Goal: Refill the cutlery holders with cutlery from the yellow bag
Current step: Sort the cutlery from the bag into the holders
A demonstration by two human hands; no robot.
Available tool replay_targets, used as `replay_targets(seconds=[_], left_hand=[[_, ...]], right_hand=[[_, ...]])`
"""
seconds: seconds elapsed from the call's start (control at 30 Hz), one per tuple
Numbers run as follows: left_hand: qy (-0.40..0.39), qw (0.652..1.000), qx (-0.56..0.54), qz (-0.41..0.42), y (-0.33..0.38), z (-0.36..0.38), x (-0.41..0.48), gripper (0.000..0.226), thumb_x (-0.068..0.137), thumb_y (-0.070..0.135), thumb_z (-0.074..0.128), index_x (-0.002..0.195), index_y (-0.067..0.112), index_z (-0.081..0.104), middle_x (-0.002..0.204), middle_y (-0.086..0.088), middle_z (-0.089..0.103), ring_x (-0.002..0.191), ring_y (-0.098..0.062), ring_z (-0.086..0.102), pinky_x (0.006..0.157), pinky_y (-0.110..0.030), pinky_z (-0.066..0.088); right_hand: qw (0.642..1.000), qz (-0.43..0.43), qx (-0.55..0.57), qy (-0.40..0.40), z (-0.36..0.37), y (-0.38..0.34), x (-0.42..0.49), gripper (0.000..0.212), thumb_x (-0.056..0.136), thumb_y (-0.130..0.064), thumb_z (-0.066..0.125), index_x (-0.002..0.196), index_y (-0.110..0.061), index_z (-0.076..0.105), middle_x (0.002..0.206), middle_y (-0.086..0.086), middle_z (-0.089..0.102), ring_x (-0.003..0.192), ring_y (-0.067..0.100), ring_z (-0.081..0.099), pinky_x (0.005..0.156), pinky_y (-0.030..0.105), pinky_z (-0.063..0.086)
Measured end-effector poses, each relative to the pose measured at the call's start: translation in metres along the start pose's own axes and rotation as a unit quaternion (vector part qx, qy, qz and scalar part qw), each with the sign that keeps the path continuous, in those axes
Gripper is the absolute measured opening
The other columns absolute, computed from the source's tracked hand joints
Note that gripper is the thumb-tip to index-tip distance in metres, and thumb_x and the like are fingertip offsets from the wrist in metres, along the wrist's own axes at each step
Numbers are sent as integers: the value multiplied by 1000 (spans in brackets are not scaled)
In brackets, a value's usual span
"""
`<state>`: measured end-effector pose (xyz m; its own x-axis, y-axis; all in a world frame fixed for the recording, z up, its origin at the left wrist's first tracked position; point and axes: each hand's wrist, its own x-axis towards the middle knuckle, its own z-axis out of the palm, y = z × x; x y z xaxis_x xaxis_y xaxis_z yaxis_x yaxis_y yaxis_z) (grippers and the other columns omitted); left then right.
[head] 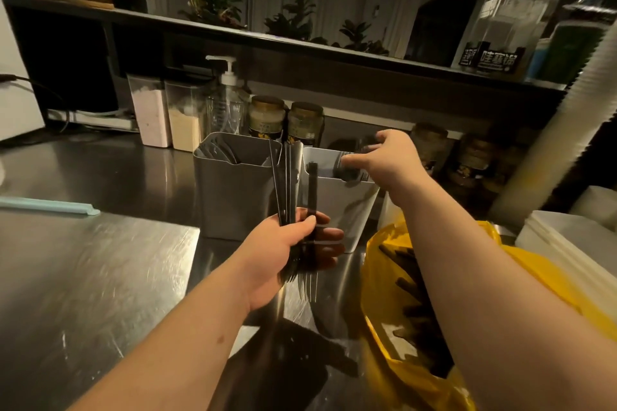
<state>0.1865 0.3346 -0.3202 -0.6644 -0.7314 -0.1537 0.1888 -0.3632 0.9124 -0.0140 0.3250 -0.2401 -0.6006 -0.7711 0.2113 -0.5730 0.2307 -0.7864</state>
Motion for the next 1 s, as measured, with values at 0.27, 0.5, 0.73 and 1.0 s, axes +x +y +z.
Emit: replay_targets(seconds=[0.27,0.5,0.73,1.0], left_hand=[[-49,997,-32,-39,0,1,-3,30,104,18,47,119,0,66,113,-21,73,104,-36,72,89,-50,58],[-96,994,-20,-57,0,1,-8,34,103,26,47,113,1,68,114,-25,71,104,-38,72,84,-51,61],[-154,984,5,-85,-2,0,-8,27,90,27,62,102,4,58,73,-9,61,62,-19,62,69,-37,60],[-160,980,113,-39,-11,-3,0,33,87,38,68,86,11,50,64,-4,52,51,-18,54,62,-38,56]], right_hand=[[964,-257,-74,-7,-13,-3,-65,22,96,-29,66,114,-18,70,105,-6,65,94,7,61,73,14,51],[979,6,-9,-206,15,-6,-78,49,87,-55,69,88,-6,72,73,8,60,66,19,57,61,30,50],[975,39,125,-181,15,-4,-68,43,81,-49,77,81,-6,71,60,-1,54,54,11,44,45,21,37],[967,27,114,-226,16,-1,-73,31,91,-43,70,83,-14,61,67,2,49,51,9,42,45,20,36]])
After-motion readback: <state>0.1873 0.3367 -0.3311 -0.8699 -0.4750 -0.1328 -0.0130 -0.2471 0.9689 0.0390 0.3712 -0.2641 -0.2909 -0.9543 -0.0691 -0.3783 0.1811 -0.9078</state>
